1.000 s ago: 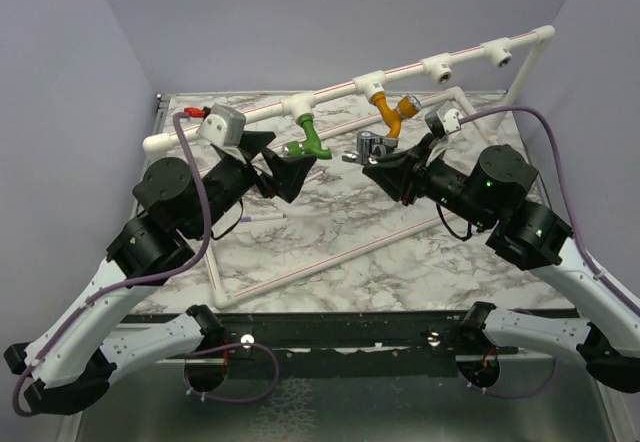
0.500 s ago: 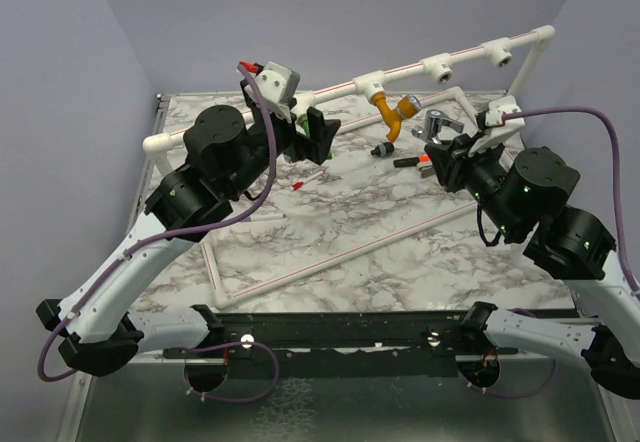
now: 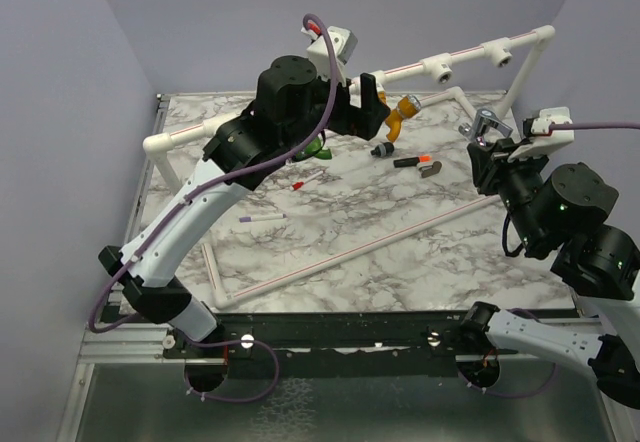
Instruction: Install the water faucets
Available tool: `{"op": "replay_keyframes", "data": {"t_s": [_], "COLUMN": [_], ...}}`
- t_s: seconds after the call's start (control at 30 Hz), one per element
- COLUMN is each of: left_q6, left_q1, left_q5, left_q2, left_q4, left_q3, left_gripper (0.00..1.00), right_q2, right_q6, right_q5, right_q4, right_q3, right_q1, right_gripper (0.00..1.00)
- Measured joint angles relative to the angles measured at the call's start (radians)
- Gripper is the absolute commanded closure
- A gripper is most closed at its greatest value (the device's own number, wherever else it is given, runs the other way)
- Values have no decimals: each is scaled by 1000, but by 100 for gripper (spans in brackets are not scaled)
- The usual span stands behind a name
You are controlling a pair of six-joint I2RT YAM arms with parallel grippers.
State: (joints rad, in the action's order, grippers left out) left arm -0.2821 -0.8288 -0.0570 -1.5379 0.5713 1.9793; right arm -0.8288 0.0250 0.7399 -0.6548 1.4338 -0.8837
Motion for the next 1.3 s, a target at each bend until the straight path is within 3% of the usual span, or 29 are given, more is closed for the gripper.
{"op": "replay_keyframes", "data": {"t_s": [0.4,0.6,0.77,1.3], "left_q6": [-342,-495,-629,-754], "left_q1": [24,85,153,160], "left_q5": [36,77,119,177], "left_q2": [-90,-102,-109,-201], "left_q4": [42,-27,-105,-174], "left_q3": [25,-15,-96,-43], "left_gripper": [23,32,34,43], "right_q2": [12,25,36,75], "right_q6": [0,0,-1,-45], "right_q5": [-30,-57,-72,-76], "right_q4": [17,26,34,70], "right_q3": [-46,-66,-78,-128], "right_q1": [0,0,0,0], "right_gripper": [99,99,99,99]}}
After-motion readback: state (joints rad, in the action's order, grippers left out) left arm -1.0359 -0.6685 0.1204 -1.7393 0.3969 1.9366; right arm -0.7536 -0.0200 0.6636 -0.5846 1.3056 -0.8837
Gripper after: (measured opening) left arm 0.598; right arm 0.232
